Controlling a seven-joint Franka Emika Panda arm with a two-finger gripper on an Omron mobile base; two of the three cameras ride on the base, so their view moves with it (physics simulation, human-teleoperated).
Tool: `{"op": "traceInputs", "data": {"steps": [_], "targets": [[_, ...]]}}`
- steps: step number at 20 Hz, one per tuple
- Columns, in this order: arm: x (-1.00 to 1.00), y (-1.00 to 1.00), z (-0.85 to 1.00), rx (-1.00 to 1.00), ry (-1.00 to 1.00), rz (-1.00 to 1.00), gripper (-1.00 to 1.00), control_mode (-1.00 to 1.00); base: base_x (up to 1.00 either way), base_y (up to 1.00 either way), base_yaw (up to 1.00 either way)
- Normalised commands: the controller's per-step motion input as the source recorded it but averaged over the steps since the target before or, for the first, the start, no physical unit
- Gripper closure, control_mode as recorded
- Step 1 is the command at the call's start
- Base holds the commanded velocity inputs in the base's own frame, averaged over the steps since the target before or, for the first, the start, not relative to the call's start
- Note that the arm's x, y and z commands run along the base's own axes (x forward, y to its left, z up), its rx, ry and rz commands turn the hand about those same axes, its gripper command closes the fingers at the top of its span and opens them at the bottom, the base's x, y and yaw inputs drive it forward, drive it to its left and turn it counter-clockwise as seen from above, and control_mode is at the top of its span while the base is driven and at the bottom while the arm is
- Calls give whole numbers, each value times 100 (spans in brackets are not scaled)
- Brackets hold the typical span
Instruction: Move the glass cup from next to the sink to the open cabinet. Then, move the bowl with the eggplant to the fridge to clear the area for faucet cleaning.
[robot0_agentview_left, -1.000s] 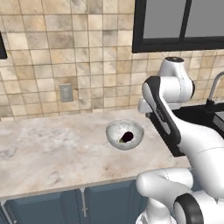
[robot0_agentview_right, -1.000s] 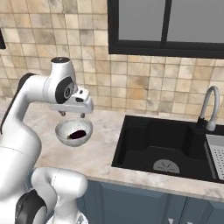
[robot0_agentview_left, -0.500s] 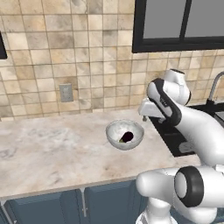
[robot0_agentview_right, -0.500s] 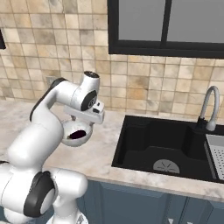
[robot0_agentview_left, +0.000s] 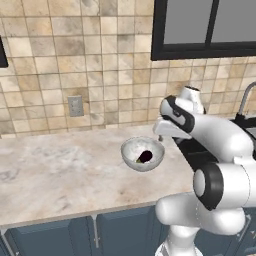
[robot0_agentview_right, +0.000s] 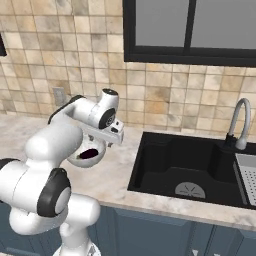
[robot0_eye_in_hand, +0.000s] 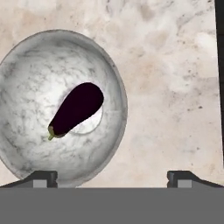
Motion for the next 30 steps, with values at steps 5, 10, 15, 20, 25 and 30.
{"op": "traceInputs", "data": {"steps": [5, 10, 15, 20, 25, 30], "targets": [[35, 0, -43, 0, 0, -1, -100, -100, 0, 0, 0], [22, 0, -42, 0, 0, 0, -100, -100, 0, 0, 0], [10, 0, -36, 0, 0, 0, -100, -100, 0, 0, 0], [6, 0, -34, 5, 0, 0, -100, -100, 0, 0, 0], [5, 0, -24, 10, 0, 0, 100, -100, 0, 0, 0], [4, 0, -6, 9, 0, 0, 100, -100, 0, 0, 0]]}}
